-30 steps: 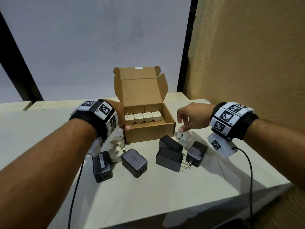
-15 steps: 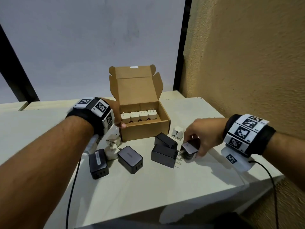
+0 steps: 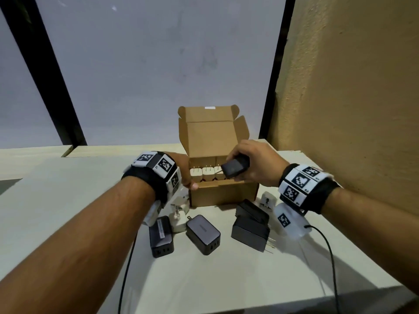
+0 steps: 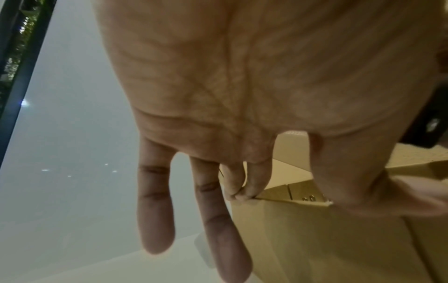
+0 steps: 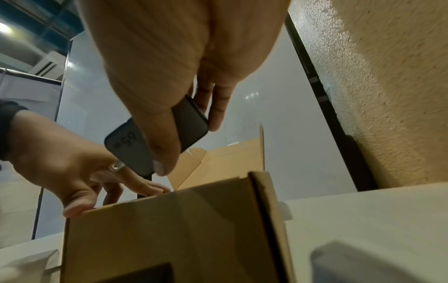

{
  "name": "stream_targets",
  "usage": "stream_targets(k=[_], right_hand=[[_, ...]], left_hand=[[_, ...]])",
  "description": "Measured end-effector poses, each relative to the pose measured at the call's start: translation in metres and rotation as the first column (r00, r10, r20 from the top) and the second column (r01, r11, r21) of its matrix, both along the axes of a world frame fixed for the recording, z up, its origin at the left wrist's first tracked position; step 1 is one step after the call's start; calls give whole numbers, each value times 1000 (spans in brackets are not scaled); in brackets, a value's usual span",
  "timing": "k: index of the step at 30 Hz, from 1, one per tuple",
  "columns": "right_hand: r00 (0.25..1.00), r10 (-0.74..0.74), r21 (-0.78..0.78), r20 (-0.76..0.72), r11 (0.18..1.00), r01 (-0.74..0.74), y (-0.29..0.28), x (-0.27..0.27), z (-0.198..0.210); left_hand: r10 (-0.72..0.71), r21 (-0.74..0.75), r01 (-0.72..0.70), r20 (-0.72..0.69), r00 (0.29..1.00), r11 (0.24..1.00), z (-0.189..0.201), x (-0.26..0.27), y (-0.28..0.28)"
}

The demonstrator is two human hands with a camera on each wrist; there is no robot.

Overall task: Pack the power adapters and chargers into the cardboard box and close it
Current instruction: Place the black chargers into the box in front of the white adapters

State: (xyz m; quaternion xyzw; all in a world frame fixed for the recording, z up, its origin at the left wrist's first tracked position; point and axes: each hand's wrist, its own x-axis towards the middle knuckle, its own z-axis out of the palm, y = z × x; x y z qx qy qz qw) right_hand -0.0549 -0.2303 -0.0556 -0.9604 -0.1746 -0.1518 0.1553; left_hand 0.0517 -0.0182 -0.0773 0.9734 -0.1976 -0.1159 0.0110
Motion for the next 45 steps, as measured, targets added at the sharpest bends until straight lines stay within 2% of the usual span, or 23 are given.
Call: stream_targets(k=[4,9,12,15,20,25,32,36,45], right_hand=[[999,-35,49,-6,998,35,13,15,-8],[983,-134,64,-127,988,143,26,25,-7],[942,-218,-37,-254,976,215,34,34,-5],[902,-252,-148,-350,966,213,44,43,-4],[841,-330,-294,-429,931,216,56,53,-6],[810,-388,-407,-440,890,206,63,58,-14],[840,-331,-357,-431,917,178,60,50,-6],[841,-304,-344,-447,927,152,62,47,-3],[831,-339,-418,-440,897,145,67,52,-5]], left_hand=[[-28,7,28,18,999,1000,-3,3,1],[-57,3,57,6,998,998,-3,7,2],[-63,-5,63,3,998,998,-1,8,2],[-71,26,71,-8,997,997,0,10,1],[-84,5,84,-23,996,996,-1,13,0],[-89,-11,89,-13,996,996,0,12,2],[-100,-32,99,-60,993,995,1,11,2],[-88,-26,87,-40,995,996,0,11,2],[-68,-18,67,-39,997,998,-1,13,1]])
